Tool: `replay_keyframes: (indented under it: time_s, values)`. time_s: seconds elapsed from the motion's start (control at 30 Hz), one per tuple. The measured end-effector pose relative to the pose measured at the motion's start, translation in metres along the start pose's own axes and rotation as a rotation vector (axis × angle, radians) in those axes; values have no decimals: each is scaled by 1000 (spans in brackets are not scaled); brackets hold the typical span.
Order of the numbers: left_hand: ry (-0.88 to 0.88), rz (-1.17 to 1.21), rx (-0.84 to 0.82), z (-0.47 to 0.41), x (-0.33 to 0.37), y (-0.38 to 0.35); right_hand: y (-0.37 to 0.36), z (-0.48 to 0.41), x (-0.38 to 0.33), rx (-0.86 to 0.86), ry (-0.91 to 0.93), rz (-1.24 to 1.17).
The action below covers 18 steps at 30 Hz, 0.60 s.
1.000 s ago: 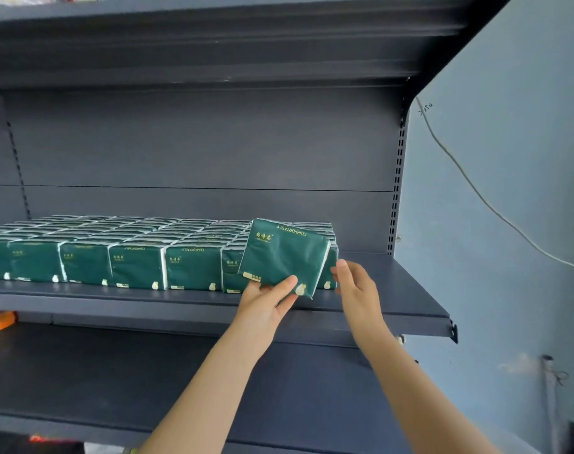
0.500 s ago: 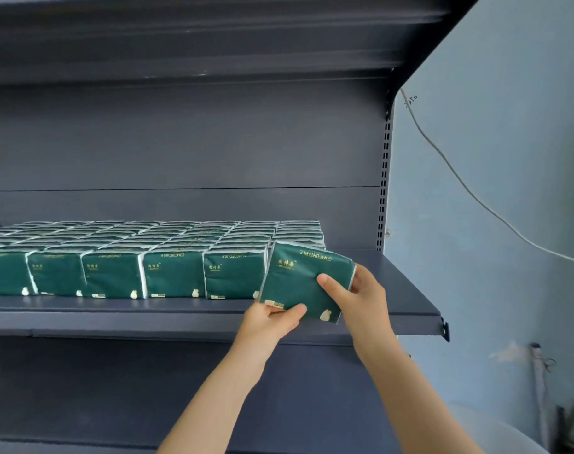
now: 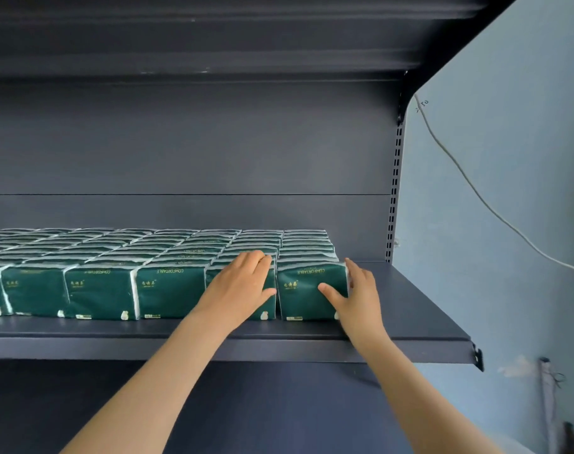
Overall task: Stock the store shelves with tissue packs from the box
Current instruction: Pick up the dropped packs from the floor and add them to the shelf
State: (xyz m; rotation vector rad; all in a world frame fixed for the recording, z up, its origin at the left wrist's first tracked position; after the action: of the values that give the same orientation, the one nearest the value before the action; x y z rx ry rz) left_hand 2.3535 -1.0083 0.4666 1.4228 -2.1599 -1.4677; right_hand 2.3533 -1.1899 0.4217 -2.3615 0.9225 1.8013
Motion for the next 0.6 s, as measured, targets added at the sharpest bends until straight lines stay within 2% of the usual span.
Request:
replay_keyframes:
  time_s: [0.17, 0.43, 0.6]
  values:
    - [-1, 23, -97, -5, -10, -19, -16, -2, 9, 14, 19, 89]
    - [7, 108, -72, -2, -16, -32, -19, 0, 9, 94, -43, 89]
    - [15, 97, -19, -1, -13, -30, -18, -2, 9, 85, -87, 125]
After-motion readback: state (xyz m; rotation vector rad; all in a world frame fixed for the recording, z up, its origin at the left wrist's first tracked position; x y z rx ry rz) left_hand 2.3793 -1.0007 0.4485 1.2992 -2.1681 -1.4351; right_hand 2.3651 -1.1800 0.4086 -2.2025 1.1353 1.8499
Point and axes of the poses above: each hand's wrist, its own z-axis away from the middle knuckle, its own y-axis out of the back of the hand, x = y × z, the point moved 8 cm from there along -z, towards the middle knuckle, and after that the axes turned 10 degrees about -y, right-handed, at the moved point
